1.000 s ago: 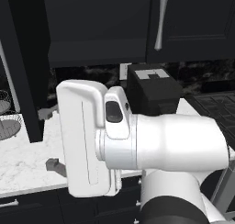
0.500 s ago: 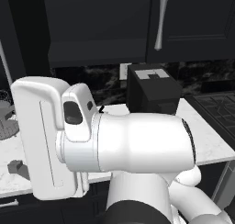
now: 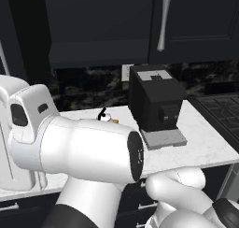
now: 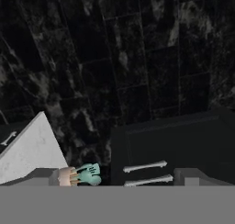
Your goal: Pick the kettle from the counter and place it on the tray. Then pick the mug from the cabinet and place it on the tray. Then close the cabinet doors.
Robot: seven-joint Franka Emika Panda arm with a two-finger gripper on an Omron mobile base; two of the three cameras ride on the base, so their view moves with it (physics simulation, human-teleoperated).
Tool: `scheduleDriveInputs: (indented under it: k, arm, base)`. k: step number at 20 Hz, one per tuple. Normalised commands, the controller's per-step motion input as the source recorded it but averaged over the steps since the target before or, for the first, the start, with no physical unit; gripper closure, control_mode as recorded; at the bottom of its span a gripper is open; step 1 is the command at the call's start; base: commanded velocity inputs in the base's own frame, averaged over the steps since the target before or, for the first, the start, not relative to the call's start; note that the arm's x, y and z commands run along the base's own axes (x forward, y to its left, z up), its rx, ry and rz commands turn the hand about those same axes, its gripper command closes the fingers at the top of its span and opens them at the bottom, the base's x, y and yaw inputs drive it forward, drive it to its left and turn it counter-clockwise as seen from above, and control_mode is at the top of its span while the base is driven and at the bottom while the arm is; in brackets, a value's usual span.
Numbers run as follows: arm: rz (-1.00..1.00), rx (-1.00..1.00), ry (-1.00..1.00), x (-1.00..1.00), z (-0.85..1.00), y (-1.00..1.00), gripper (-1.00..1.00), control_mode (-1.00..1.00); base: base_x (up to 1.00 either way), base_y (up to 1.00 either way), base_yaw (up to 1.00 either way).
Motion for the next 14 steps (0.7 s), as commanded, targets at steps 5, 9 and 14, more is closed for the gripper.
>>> scheduleDriveInputs:
  k: [5, 9, 14]
  arm:
    - [-0.19, 0.0, 0.0, 0.21, 0.0, 0.1, -1.0, -1.0]
    - [-0.24, 0.0, 0.01, 0.19, 0.0, -0.1, -1.0, -1.0]
    - [-0.15, 0.0, 0.0, 0.26, 0.0, -0.01, -1.0, -1.0]
  base:
    - [0.0, 0.0, 0.0]
    - [0.0, 0.0, 0.0]
    - [0.0, 0.0, 0.0]
